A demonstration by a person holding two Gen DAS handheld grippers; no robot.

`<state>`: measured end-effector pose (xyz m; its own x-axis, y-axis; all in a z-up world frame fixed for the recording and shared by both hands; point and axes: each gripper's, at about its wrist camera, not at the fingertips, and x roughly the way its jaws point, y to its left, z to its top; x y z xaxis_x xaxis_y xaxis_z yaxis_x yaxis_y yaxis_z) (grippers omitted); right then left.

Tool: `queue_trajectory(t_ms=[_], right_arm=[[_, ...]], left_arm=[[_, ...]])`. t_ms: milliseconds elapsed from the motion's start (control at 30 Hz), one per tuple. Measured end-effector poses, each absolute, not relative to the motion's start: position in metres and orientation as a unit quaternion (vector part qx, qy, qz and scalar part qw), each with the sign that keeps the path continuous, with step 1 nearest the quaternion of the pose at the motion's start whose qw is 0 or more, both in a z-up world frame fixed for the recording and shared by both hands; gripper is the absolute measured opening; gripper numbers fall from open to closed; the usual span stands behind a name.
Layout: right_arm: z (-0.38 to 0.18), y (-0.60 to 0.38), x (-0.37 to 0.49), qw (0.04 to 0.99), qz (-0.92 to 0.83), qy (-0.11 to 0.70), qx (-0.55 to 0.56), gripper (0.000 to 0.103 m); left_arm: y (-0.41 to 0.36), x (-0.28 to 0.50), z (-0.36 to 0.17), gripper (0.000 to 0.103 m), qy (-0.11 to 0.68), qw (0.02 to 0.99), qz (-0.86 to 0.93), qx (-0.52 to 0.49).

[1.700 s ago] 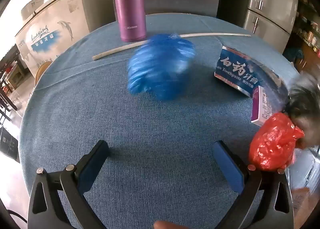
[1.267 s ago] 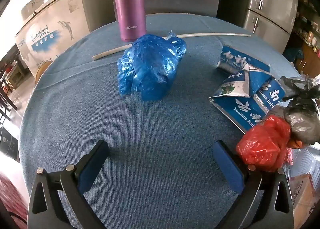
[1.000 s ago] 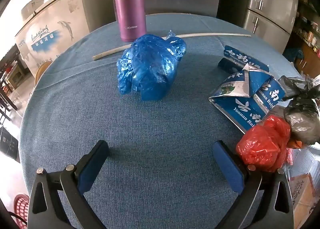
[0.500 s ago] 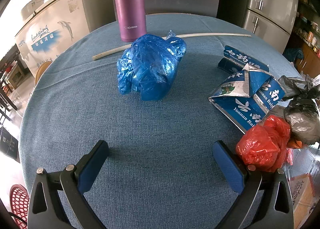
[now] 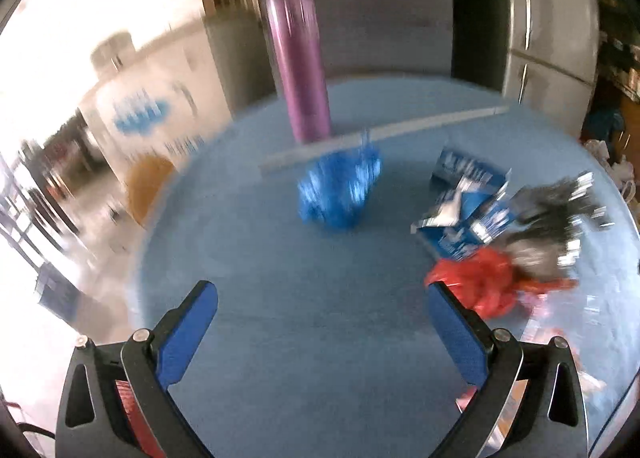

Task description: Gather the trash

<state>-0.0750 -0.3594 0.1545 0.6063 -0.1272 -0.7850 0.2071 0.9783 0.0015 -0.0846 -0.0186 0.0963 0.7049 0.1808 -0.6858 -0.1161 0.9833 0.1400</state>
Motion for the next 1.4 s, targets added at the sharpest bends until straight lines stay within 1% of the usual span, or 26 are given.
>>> queue_trajectory(t_ms=[100, 200, 400, 567, 733, 833, 1000, 1267, 1400], right_arm=[[0.195, -0.349, -0.121, 0.917, -0.062, 0.390, 0.053, 0.103], [0.224, -0.331, -0.157, 0.929, -0.039, 0.364, 0.059, 0.103], [0.257, -0.308, -0.220, 0.939, -0.016, 0.339, 0.064, 0.103], [0.277, -0.302, -0.251, 0.942, -0.002, 0.326, 0.080, 0.103], [0.297, -0.296, -0.282, 0.957, 0.015, 0.279, 0.077, 0.103], [0.305, -0.298, -0.295, 0.958, 0.033, 0.266, 0.100, 0.103], [0.305, -0.300, -0.300, 0.953, 0.045, 0.272, 0.125, 0.103], [0.308, -0.296, -0.300, 0.958, 0.034, 0.268, 0.098, 0.103], [0.304, -0.297, -0.297, 0.955, 0.040, 0.274, 0.107, 0.103]], left_arm=[[-0.029, -0.127, 0.139, 0.103, 0.333, 0.937, 0.083, 0.060], [-0.040, -0.171, 0.174, 0.103, 0.297, 0.949, 0.073, 0.072], [-0.041, -0.231, 0.214, 0.103, 0.268, 0.958, 0.055, 0.082], [-0.038, -0.267, 0.225, 0.103, 0.251, 0.963, 0.055, 0.085], [-0.038, -0.291, 0.231, 0.103, 0.237, 0.966, 0.060, 0.087], [-0.038, -0.303, 0.234, 0.103, 0.227, 0.968, 0.062, 0.089], [-0.034, -0.312, 0.237, 0.103, 0.219, 0.969, 0.065, 0.090], [-0.032, -0.315, 0.236, 0.103, 0.214, 0.970, 0.066, 0.092], [-0.032, -0.311, 0.229, 0.103, 0.227, 0.968, 0.060, 0.094]])
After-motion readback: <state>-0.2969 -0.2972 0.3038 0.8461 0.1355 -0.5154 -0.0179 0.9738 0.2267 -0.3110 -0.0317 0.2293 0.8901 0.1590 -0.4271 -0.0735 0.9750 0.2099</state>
